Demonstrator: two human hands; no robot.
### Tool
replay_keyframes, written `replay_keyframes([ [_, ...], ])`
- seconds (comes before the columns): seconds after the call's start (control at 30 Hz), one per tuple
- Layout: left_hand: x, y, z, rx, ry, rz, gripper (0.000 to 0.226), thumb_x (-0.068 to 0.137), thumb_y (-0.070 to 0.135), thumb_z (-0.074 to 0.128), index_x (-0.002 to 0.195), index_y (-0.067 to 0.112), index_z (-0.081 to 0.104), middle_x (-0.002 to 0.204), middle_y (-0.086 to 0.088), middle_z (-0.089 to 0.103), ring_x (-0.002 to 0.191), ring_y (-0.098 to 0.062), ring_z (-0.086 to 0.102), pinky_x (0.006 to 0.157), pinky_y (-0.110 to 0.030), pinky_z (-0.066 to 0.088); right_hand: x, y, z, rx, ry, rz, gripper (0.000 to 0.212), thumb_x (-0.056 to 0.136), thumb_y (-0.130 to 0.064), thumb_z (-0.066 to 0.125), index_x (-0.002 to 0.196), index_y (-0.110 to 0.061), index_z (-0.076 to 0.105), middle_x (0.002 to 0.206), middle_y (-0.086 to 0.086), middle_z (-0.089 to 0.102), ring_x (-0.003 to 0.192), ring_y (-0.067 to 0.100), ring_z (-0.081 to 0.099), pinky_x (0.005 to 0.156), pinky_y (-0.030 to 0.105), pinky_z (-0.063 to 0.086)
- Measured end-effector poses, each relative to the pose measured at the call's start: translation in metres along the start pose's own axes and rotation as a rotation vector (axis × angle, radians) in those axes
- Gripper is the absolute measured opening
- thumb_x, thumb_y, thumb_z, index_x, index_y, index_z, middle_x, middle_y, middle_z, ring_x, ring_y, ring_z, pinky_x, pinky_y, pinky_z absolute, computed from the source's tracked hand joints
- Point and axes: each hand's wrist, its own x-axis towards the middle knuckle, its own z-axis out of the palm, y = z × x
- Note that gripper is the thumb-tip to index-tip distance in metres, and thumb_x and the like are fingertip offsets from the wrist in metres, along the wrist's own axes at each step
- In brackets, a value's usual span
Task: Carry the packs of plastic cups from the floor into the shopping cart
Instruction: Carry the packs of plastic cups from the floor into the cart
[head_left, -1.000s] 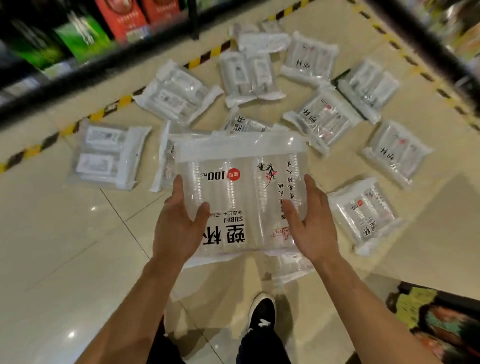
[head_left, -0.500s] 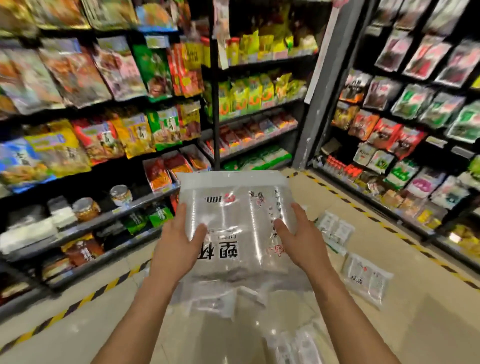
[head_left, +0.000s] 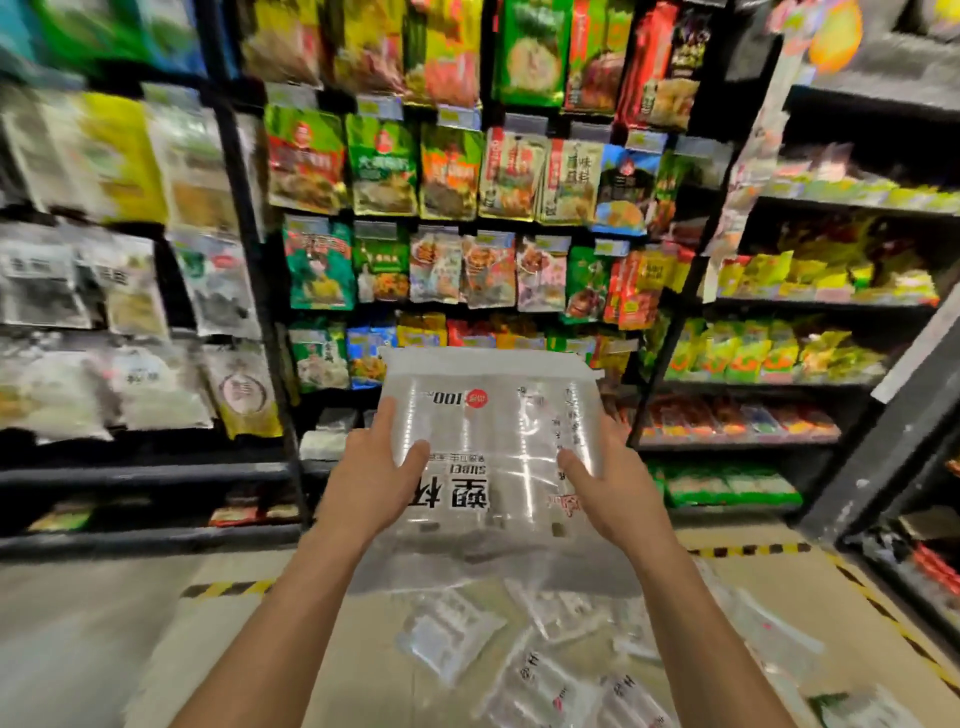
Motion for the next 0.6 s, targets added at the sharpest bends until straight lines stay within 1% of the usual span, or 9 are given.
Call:
replay_keyframes([
  [0.03, 0.002, -0.016, -0.019, 0.005, 0.025, -0.026, 0.073, 0.095, 0.049, 0.047, 0.156, 0.027, 0.013, 0.144, -0.018, 0.041, 0.126, -0.034, 0.047, 0.099, -0.043, 0.043, 0.003, -0.022, 0.014, -0.001, -0.021, -0.04, 0.077, 0.09, -0.06, 0.046, 0.153, -0.027, 0.018, 0.15, 0.002, 0.04, 0.135, 0.027, 0.04, 0.104, 0.043, 0.04],
  [0.1, 0.006, -0.053, -0.06, 0.034, 0.08, -0.079, 0.073, 0.094, 0.051, 0.046, 0.155, 0.029, 0.013, 0.142, -0.017, 0.042, 0.124, -0.034, 0.049, 0.098, -0.043, 0.044, 0.01, -0.065, 0.049, 0.002, -0.059, -0.13, 0.068, 0.095, -0.048, 0.05, 0.152, -0.024, 0.021, 0.145, 0.002, 0.044, 0.133, 0.028, 0.04, 0.099, 0.041, 0.038],
  [0.17, 0.008, -0.093, -0.104, 0.078, 0.144, -0.141, 0.072, 0.094, 0.053, 0.046, 0.154, 0.032, 0.013, 0.138, -0.018, 0.044, 0.119, -0.035, 0.052, 0.094, -0.042, 0.046, 0.015, -0.112, 0.089, 0.009, -0.111, -0.206, 0.065, 0.096, -0.046, 0.05, 0.15, -0.024, 0.023, 0.137, 0.001, 0.051, 0.126, 0.028, 0.048, 0.089, 0.038, 0.04],
  [0.23, 0.007, -0.134, -0.15, 0.106, 0.206, -0.211, 0.072, 0.094, 0.054, 0.044, 0.154, 0.032, 0.013, 0.136, -0.016, 0.045, 0.116, -0.034, 0.054, 0.089, -0.04, 0.046, 0.018, -0.164, 0.13, 0.029, -0.162, -0.271, 0.067, 0.095, -0.049, 0.049, 0.151, -0.028, 0.019, 0.135, 0.003, 0.053, 0.123, 0.028, 0.05, 0.086, 0.038, 0.042],
  [0.3, 0.004, -0.174, -0.199, 0.136, 0.264, -0.273, 0.072, 0.094, 0.055, 0.043, 0.155, 0.032, 0.012, 0.138, -0.015, 0.043, 0.117, -0.034, 0.054, 0.089, -0.04, 0.045, 0.017, -0.218, 0.172, 0.049, -0.208, -0.319, 0.072, 0.093, -0.056, 0.046, 0.152, -0.035, 0.012, 0.135, 0.006, 0.053, 0.12, 0.028, 0.051, 0.089, 0.044, 0.046],
  [0.37, -0.004, -0.213, -0.25, 0.167, 0.332, -0.339, 0.071, 0.094, 0.055, 0.044, 0.154, 0.032, 0.013, 0.14, -0.015, 0.044, 0.119, -0.034, 0.053, 0.091, -0.041, 0.044, 0.011, -0.273, 0.216, 0.073, -0.257, -0.361, 0.072, 0.093, -0.056, 0.046, 0.152, -0.032, 0.012, 0.139, 0.01, 0.051, 0.124, 0.029, 0.049, 0.094, 0.045, 0.045],
  [0.43, -0.017, -0.247, -0.299, 0.189, 0.409, -0.397, 0.071, 0.094, 0.054, 0.045, 0.154, 0.031, 0.014, 0.137, -0.015, 0.048, 0.117, -0.034, 0.055, 0.093, -0.042, 0.046, 0.001, -0.326, 0.256, 0.091, -0.309, -0.406, 0.073, 0.096, -0.052, 0.046, 0.154, -0.025, 0.012, 0.149, 0.01, 0.041, 0.134, 0.028, 0.04, 0.1, 0.043, 0.039],
  [0.5, -0.037, -0.277, -0.343, 0.209, 0.486, -0.445, 0.07, 0.095, 0.051, 0.046, 0.154, 0.03, 0.015, 0.136, -0.015, 0.05, 0.119, -0.032, 0.053, 0.095, -0.042, 0.044, -0.012, -0.378, 0.291, 0.103, -0.366, -0.481, 0.074, 0.097, -0.052, 0.045, 0.155, -0.023, 0.009, 0.157, 0.006, 0.029, 0.142, 0.026, 0.031, 0.108, 0.042, 0.034],
  [0.6, -0.07, -0.322, -0.401, 0.223, 0.577, -0.522, 0.071, 0.096, 0.051, 0.045, 0.155, 0.027, 0.013, 0.147, -0.013, 0.043, 0.131, -0.03, 0.045, 0.102, -0.042, 0.04, -0.03, -0.447, 0.343, 0.115, -0.456, -0.624, 0.072, 0.098, -0.052, 0.043, 0.155, -0.023, 0.01, 0.159, 0.002, 0.024, 0.144, 0.025, 0.026, 0.111, 0.042, 0.029],
])
